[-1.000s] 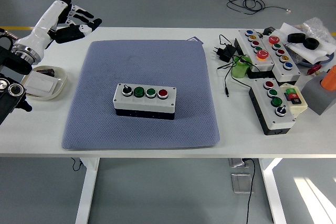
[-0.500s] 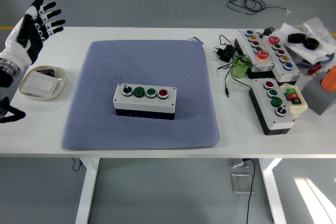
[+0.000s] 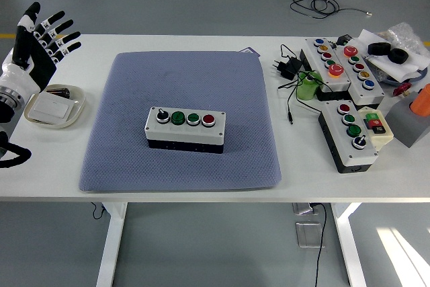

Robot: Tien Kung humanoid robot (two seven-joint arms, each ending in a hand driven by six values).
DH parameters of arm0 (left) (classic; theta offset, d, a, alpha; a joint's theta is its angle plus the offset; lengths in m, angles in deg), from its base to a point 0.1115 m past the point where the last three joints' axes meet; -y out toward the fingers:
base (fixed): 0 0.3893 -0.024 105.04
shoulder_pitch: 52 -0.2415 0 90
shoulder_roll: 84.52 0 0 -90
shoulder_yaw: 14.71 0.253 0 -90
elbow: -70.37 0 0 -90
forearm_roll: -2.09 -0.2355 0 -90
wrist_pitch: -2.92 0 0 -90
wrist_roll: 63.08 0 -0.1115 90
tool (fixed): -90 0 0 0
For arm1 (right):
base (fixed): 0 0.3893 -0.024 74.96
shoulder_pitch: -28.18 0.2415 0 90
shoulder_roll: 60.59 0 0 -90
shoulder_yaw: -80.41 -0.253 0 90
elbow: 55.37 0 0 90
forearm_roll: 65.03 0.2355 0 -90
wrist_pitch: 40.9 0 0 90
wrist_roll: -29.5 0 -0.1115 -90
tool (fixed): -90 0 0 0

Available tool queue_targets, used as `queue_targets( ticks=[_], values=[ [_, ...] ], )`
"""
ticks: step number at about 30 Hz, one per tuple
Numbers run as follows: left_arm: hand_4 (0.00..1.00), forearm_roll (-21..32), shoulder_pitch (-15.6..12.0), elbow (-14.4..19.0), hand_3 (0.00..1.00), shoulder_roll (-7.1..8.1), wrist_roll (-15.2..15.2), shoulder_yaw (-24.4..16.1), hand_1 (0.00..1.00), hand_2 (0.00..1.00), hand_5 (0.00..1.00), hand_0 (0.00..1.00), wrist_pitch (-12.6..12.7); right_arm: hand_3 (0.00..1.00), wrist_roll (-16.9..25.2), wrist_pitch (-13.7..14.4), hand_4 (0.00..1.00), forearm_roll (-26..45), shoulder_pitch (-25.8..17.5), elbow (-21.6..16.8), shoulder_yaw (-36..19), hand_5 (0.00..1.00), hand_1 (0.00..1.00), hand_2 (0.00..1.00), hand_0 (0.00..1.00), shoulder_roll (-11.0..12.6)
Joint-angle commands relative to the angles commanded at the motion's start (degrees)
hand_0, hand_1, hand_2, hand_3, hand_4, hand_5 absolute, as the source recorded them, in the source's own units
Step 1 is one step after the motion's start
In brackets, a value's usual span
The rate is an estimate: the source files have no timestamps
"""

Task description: Pick up the button,place it on the desk,press the button,press the button

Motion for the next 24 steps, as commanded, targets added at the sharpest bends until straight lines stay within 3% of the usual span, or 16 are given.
queue_targets(
  ticks=[24],
  values=[
    [0.698, 1.3, -1.0, -0.1, 0.935, 0.04, 1.0, -0.5, 0.875, 0.923, 0.998, 0.833, -0.2, 0.751, 0.4, -0.1, 0.412, 0.4, 0.9, 0.0, -0.1, 0.479, 0.797, 0.817, 0.787, 0.0]
  ],
)
